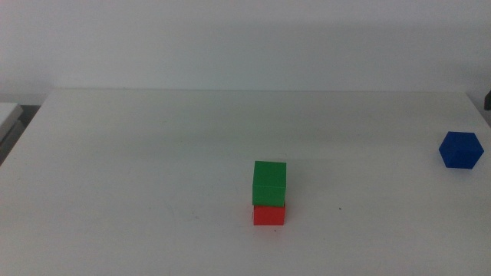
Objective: Stack red cubes first, then green, then blue cubes in a specific spot.
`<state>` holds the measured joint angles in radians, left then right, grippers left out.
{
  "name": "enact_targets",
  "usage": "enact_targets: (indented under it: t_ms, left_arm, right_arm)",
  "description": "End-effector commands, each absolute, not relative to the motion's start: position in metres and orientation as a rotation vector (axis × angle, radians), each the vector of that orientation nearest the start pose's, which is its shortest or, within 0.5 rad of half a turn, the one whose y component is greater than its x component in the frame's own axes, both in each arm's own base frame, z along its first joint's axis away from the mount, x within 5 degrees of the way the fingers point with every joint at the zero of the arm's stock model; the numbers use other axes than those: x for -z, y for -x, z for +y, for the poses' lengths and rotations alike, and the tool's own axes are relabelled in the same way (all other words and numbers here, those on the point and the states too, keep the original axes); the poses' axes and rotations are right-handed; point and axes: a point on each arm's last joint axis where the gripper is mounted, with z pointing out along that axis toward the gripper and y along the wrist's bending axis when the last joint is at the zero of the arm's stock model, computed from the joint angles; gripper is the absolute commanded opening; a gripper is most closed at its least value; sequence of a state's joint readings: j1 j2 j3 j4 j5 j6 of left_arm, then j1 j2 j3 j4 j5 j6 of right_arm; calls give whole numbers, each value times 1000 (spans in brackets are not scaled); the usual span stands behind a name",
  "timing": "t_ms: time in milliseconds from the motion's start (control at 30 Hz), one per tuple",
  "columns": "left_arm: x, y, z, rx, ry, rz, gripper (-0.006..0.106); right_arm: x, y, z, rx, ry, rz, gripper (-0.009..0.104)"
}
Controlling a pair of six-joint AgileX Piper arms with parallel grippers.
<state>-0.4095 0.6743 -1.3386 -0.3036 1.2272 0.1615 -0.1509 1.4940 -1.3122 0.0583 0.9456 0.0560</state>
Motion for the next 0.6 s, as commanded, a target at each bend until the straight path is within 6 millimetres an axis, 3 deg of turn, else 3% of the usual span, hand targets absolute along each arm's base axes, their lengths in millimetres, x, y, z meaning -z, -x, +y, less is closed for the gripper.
enact_targets:
  t_ms: [0, 267, 567]
  left_arm:
    - [-478, -36, -43, 513, -640, 1941, 94]
    - [-478, -36, -43, 513, -640, 1941, 94]
    - [-478, -36, -43, 512, -642, 1940, 94]
  right_arm:
    - [-311, -336, -57, -12, -266, 2647, 91]
    - [-257, -402, -74, 101, -120, 2755, 91]
    - [-205, -432, -79, 87, -80, 2819, 91]
